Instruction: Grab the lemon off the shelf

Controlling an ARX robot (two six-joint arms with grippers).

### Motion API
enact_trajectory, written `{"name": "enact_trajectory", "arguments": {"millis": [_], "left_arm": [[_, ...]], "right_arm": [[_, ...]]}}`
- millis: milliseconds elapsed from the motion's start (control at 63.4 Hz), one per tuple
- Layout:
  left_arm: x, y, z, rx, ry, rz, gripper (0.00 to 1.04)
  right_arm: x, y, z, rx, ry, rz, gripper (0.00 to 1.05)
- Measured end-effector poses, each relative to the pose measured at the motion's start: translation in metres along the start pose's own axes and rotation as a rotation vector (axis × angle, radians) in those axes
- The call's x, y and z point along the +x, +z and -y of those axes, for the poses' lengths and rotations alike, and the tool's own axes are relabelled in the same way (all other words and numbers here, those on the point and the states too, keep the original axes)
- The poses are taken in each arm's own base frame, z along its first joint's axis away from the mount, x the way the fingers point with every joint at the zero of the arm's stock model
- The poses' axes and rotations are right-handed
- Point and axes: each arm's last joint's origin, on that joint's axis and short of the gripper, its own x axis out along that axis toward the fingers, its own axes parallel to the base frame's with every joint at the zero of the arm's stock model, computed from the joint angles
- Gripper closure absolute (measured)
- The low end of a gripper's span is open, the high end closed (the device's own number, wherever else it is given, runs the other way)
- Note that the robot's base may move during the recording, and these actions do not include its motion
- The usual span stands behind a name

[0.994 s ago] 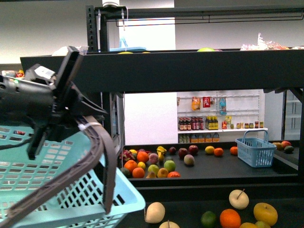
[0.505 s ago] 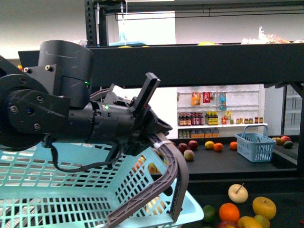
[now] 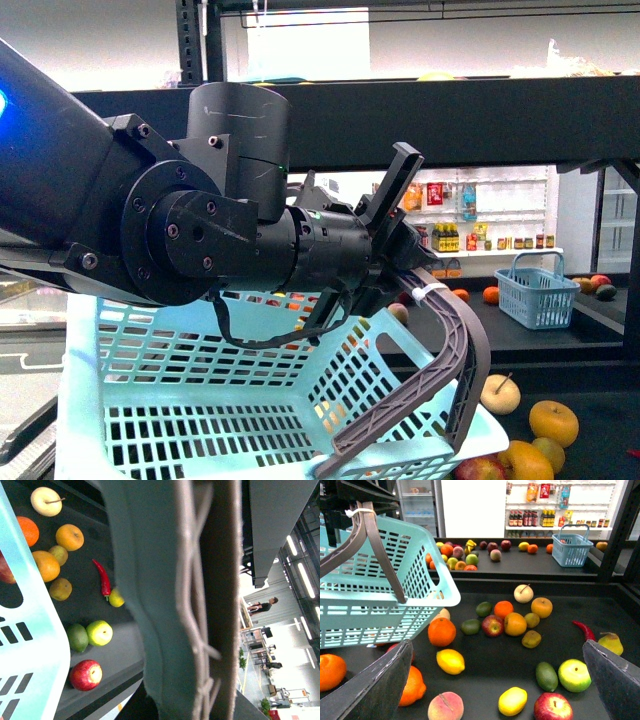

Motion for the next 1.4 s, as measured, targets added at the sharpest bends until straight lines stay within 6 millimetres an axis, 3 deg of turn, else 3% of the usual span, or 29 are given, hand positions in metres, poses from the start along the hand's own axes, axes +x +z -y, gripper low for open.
{"name": "enact_trajectory", "arguments": {"millis": [63, 221, 331, 473, 552, 678, 884, 1183, 1404], "left_arm": [[0.000, 0.000, 0.000, -0.003, 0.004, 0.006, 0.97], [0.000, 0.000, 0.000, -0.003, 0.005, 0.007, 0.97], [0.000, 0.000, 0.000, -0.002, 0.001, 0.002, 0.97], [0.000, 0.000, 0.000, -0.004, 0.004, 0.004, 0.97], [0.000, 0.000, 0.000, -0.003, 0.003, 0.004, 0.97], [0.000, 0.000, -0.001, -0.004, 0.006, 0.006, 0.97], [0.000, 0.000, 0.000, -0.004, 0.002, 0.001, 0.97], [0.000, 0.000, -0.001, -0.004, 0.005, 0.004, 0.97], [0.000, 0.000, -0.001, -0.004, 0.004, 0.004, 0.97]], "right_arm": [[0.004, -0.002, 0.003, 0.051, -0.164, -0.163, 0.02], [0.029, 0.003, 0.016, 0.141, -0.205, -0.241, 0.02], [0.064, 0.021, 0.028, 0.159, -0.160, -0.259, 0.02], [0.131, 0.023, 0.039, 0.121, -0.075, -0.345, 0.02], [0.176, 0.001, 0.043, 0.103, -0.019, -0.489, 0.02], [0.226, -0.034, 0.043, 0.037, 0.018, -0.622, 0.02], [0.287, -0.074, 0.039, -0.066, 0.090, -0.732, 0.02], [0.330, -0.112, 0.030, -0.123, 0.118, -0.819, 0.02], [0.346, -0.142, 0.029, -0.166, 0.109, -0.859, 0.02]]}}
